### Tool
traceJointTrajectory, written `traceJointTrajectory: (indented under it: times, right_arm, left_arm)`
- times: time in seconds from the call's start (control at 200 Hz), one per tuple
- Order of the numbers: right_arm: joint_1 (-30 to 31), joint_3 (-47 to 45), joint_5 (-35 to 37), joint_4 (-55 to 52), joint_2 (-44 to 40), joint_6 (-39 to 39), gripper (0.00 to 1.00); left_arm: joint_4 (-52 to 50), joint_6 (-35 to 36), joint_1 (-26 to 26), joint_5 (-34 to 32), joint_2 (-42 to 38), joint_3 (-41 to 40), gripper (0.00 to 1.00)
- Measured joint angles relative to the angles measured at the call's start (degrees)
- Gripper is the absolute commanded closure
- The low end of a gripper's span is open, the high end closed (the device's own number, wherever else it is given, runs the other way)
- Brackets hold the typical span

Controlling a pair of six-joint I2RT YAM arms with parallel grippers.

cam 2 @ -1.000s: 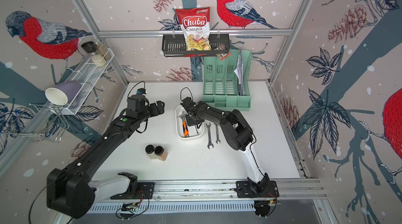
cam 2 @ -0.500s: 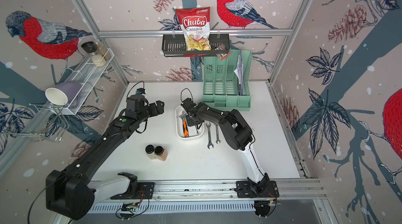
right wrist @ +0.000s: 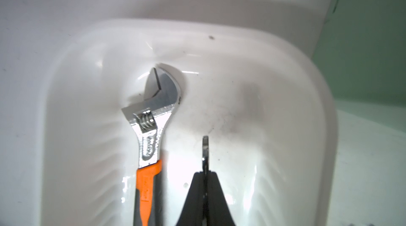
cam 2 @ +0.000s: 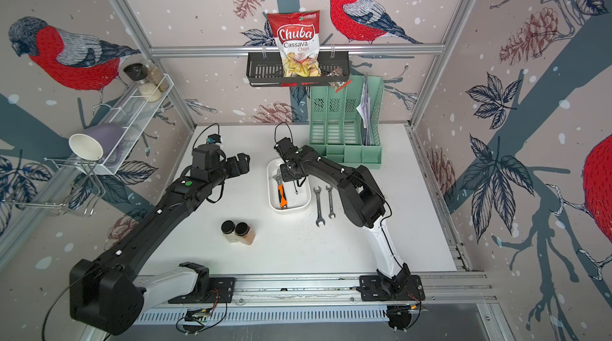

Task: Take out the wrench from the storage box
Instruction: Pick up the wrench from the storage box.

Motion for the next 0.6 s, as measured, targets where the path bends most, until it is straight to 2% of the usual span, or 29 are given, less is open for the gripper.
traceJointTrajectory:
  times: [0.155, 0.295, 0.425, 0.6]
  right_arm:
    - [0.0, 4.35, 0.85, -2.75, -1.92, -1.64, 1.0]
    - [-0.35, 2.54, 3.89, -4.46, -7.28, -3.23, 1.0]
    - [-2.58, -7.58, 7.85, -4.66, -16.5, -4.22, 1.0]
    - [-9.7, -26.77, 14.58, -3.56, -29.46, -3.82, 1.0]
  left_arm:
    - [0.0, 0.0, 0.0, 0.9, -0.11, 0.0, 0.04]
    - [0.0, 0.0, -0.74, 1.07, -0.11, 0.02, 0.04]
    - [-0.04, 0.02, -2.43, 1.29, -0.31, 0.31, 0.04]
    - [-0.2, 0.07, -4.02, 1.2, -1.66, 0.46, 0.04]
